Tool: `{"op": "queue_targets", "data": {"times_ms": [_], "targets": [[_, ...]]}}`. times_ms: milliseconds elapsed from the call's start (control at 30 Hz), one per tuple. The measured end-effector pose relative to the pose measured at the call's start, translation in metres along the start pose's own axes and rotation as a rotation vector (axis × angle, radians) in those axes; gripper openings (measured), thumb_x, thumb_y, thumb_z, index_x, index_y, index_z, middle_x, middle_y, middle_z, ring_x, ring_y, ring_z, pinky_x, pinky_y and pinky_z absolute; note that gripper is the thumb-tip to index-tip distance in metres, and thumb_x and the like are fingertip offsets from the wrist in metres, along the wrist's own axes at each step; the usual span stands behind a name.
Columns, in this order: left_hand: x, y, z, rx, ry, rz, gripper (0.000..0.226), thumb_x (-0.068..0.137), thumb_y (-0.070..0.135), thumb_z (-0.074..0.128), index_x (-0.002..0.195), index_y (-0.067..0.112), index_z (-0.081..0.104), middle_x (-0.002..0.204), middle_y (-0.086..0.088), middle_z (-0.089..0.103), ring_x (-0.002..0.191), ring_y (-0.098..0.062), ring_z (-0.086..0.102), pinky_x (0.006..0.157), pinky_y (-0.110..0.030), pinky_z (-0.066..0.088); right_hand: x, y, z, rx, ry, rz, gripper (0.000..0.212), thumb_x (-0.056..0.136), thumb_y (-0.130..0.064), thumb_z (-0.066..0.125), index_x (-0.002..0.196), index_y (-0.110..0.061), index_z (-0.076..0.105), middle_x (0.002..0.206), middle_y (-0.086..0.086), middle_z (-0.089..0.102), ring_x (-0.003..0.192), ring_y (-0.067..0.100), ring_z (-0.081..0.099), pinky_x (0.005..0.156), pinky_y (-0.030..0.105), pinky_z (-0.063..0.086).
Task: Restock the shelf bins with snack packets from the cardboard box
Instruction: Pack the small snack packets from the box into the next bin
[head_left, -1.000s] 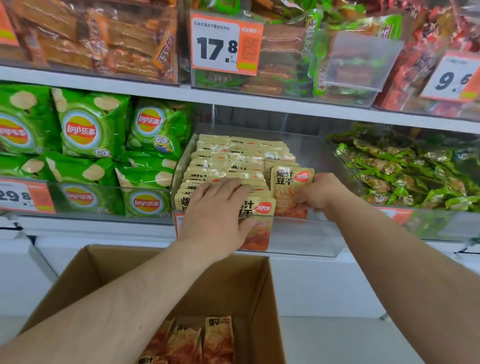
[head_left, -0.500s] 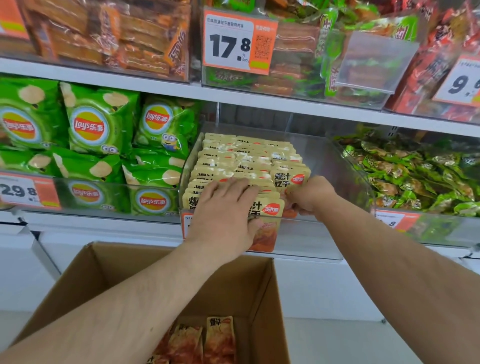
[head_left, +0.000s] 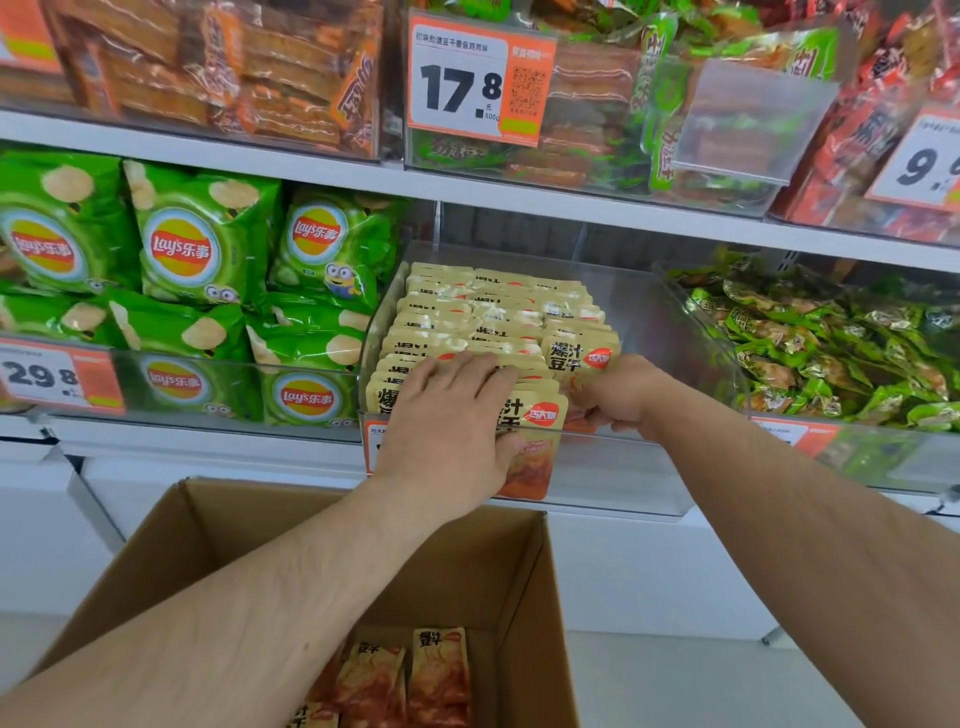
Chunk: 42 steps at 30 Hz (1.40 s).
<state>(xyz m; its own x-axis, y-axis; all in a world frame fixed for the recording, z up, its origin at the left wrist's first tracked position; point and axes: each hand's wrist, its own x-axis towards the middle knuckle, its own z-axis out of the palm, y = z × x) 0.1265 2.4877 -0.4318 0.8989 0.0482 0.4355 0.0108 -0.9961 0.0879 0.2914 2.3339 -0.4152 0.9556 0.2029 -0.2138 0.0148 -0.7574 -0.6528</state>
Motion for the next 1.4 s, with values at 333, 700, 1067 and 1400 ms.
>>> {"op": "queue_targets", "data": {"times_ms": [333,700,1067,1400], "targets": [[-0.001,0.001,-0.006,0.004,-0.052,-0.001,0.067,0.097,0.057,0.037,0.155,0.029,0.017,0.162,0.006,0.019,0.150,-0.018,0.013,0.122,-0.039,0.002,-0.017,-0.001,-0.013,0.001,0.015,0.015,0.026,0.080,-0.030,0.074,0.098,-0.011,0.071,0.099,0.014,0.073,0.082,0.025,0.068,0.058,0.029,0.041],[-0.006,-0.004,-0.036,-0.156,0.003,0.013,0.061,0.092,0.047,0.051,0.148,0.028,0.035,0.156,0.006,0.034,0.146,-0.015,0.026,0.119,-0.047,-0.010,-0.088,-0.023,0.006,-0.236,0.791,-0.405,0.031,0.080,-0.023,0.065,0.107,-0.009,0.059,0.105,0.011,0.061,0.098,0.033,0.059,0.079,0.041,0.047],[-0.147,-0.117,-0.043,-0.288,-0.486,-0.256,0.026,0.090,0.035,0.062,0.116,0.034,0.058,0.096,0.022,0.063,0.096,-0.005,0.062,0.099,-0.034,0.044,-0.140,-0.002,0.175,-0.286,0.050,-1.022,0.003,0.077,-0.017,0.057,0.074,-0.018,0.057,0.061,-0.013,0.045,0.062,0.020,0.055,0.057,0.032,0.048],[-0.176,-0.162,-0.004,-0.311,-0.785,-0.464,0.027,0.093,0.031,0.057,0.120,0.030,0.057,0.106,0.016,0.064,0.097,-0.008,0.060,0.089,-0.032,0.051,-0.118,0.069,0.329,-0.645,-0.587,-0.389,0.010,0.083,-0.031,0.060,0.086,-0.024,0.066,0.099,0.001,0.070,0.096,0.025,0.065,0.077,0.033,0.055]]}}
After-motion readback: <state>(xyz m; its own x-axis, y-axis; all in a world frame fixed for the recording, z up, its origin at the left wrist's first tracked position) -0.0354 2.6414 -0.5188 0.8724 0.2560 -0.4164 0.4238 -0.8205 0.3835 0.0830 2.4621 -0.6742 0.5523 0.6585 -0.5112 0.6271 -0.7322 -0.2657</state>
